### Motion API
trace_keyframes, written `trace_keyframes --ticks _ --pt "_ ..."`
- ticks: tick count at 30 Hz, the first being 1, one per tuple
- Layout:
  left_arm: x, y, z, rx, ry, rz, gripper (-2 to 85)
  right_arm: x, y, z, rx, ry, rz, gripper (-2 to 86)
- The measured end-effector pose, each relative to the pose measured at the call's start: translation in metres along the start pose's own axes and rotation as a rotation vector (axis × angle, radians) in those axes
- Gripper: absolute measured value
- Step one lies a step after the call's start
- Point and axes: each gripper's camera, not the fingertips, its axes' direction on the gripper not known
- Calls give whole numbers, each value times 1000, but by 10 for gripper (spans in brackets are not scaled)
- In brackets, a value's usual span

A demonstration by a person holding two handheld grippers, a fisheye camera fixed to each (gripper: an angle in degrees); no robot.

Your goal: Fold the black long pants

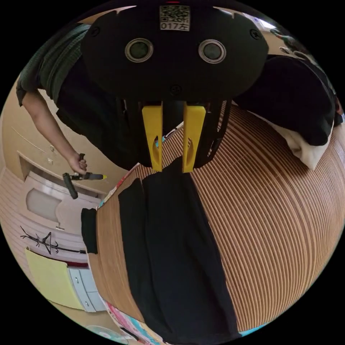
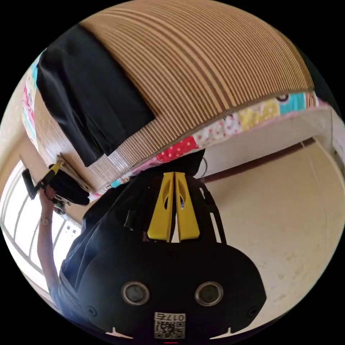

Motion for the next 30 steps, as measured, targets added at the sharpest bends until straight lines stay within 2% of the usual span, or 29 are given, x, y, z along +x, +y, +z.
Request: trace_keyframes --ticks 3,5,6,8,11,14,16,19,20,23,25,27,30 --pt "-41 30 8 123 109 -225 88 -67 -25 0 -89 262 -259 2" --pt "-58 37 26 88 212 -263 97 -123 -21 8 -112 491 -543 3" --pt "-64 40 37 63 226 -267 104 -135 -18 13 -117 560 -604 3" --pt "-69 48 49 39 169 -258 109 -164 -4 32 -103 848 -784 4" --pt "-80 62 79 -28 99 -275 99 -170 20 51 3 1035 -914 4" --pt "-92 79 96 -29 53 -301 78 -149 46 63 94 963 -1027 5" --pt "-96 89 94 -23 -10 -256 67 -116 56 77 132 964 -1026 5" --pt "-99 99 101 -137 0 -167 54 -71 93 81 343 921 -1089 5" --pt "-98 103 100 -144 -11 -151 51 -58 106 87 361 960 -1113 4" --pt "-94 132 95 -159 -74 -91 47 -19 128 99 333 1096 -1098 4" --pt "-101 165 98 -144 -28 -99 47 6 134 98 292 1101 -1033 3" --pt "-113 197 103 -93 62 -155 46 28 136 88 231 1017 -944 3" --pt "-144 261 127 18 263 -356 37 67 139 64 126 728 -816 3"
